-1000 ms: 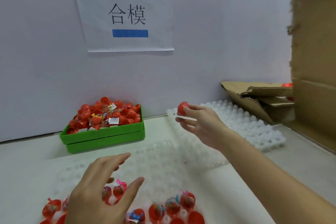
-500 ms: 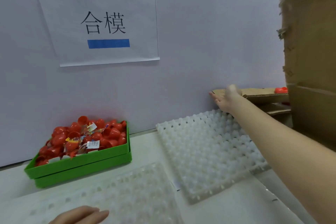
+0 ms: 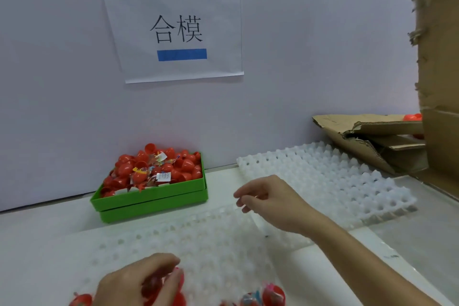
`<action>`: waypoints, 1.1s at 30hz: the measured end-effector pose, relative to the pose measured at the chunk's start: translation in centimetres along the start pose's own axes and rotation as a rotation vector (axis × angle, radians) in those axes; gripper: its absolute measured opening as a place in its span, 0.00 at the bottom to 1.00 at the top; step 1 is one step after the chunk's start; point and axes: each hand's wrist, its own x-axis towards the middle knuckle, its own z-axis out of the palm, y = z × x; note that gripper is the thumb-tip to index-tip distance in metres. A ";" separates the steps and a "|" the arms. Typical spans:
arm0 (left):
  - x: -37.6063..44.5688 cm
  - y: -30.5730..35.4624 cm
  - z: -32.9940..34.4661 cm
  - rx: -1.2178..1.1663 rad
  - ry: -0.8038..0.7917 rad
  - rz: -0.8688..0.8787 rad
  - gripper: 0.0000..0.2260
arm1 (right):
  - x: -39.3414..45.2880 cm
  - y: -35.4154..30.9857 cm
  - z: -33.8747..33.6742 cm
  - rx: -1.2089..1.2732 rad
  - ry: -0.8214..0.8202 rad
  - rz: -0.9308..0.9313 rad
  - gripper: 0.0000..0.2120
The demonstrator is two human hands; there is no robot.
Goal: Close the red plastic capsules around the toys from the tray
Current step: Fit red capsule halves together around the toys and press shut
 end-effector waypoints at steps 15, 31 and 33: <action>-0.7 -1.1 -1.3 0.082 -0.083 -0.076 0.11 | -8.3 -1.4 3.0 -0.086 0.165 -0.290 0.14; -0.1 -0.7 -1.6 0.122 0.227 -0.102 0.07 | -6.2 -5.1 5.7 -0.340 -0.120 -0.356 0.03; -0.1 -0.7 -1.7 0.114 0.269 -0.107 0.07 | -5.4 -6.3 7.2 -0.437 -0.216 -0.364 0.04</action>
